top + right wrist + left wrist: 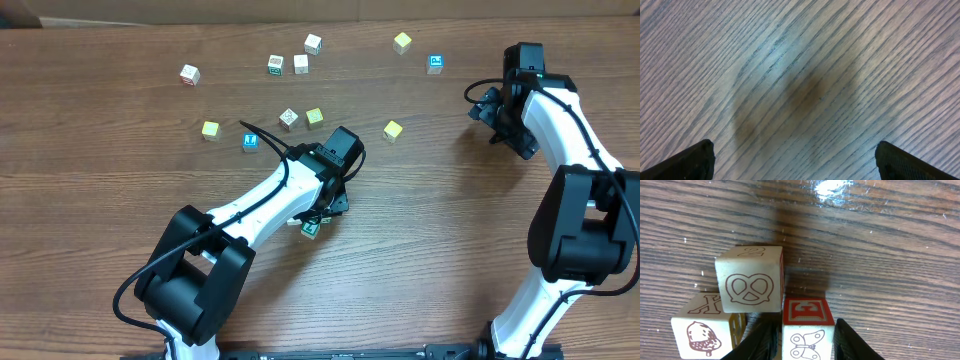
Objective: Form a circle
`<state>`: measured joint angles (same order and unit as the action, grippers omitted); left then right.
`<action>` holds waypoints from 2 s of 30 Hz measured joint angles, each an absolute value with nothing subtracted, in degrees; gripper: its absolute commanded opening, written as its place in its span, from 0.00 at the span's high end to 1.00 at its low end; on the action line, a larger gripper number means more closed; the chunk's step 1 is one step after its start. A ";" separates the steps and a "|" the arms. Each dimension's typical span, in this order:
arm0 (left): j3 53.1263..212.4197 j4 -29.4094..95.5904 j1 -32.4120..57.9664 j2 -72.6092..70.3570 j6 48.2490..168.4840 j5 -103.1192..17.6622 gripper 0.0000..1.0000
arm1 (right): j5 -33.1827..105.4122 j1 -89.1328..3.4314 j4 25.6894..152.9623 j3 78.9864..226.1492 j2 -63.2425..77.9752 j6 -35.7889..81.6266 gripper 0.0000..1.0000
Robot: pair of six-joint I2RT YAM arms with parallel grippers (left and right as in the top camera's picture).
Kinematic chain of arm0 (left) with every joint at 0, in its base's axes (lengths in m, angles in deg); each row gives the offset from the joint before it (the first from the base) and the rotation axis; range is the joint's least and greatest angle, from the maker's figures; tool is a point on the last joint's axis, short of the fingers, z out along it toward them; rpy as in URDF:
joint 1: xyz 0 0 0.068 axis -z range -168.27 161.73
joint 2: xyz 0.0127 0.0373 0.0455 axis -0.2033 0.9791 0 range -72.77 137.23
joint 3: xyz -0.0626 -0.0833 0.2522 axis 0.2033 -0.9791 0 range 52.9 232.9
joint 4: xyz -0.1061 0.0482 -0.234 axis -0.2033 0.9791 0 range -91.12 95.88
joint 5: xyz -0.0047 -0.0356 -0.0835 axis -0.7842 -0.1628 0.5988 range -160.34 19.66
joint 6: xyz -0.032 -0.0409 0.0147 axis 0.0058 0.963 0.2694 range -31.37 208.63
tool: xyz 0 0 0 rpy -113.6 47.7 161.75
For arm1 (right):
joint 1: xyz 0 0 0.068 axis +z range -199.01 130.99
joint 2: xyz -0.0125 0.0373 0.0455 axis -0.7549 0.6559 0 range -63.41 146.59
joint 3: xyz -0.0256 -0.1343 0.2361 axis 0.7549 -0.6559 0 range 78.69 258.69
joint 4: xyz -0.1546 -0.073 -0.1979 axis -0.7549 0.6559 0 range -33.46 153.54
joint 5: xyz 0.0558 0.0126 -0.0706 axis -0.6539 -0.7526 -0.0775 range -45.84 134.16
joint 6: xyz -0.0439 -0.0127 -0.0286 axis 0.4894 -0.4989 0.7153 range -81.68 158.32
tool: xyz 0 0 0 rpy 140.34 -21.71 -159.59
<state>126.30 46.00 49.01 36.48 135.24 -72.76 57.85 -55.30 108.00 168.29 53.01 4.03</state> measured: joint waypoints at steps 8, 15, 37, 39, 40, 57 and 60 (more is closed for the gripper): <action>126.30 45.98 49.01 36.48 135.31 -72.78 0.59 | 57.85 -55.28 108.02 168.29 53.01 4.03 0.00; 126.30 46.02 49.01 36.48 135.44 -72.78 0.58 | 57.85 -55.28 108.02 168.29 53.01 4.03 0.00; 128.40 48.53 49.01 36.48 135.41 -75.84 0.60 | 57.85 -55.28 107.98 168.29 53.01 4.06 0.00; 128.73 48.55 49.01 36.48 135.39 -76.04 0.60 | 57.85 -55.30 108.02 168.29 53.01 4.06 0.00; 128.88 48.55 49.01 36.50 135.39 -76.13 0.60 | 57.87 -55.28 108.02 168.29 53.01 4.06 0.00; 138.61 60.14 48.98 36.54 128.86 -76.43 0.96 | 57.85 -55.30 108.02 168.29 53.01 4.03 0.00; 138.65 64.58 48.98 36.54 127.24 -76.41 0.96 | 57.87 -55.28 108.02 168.29 53.01 4.03 0.00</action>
<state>138.65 64.58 48.98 36.54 127.24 -76.41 57.87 -55.28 108.02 168.29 53.01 4.03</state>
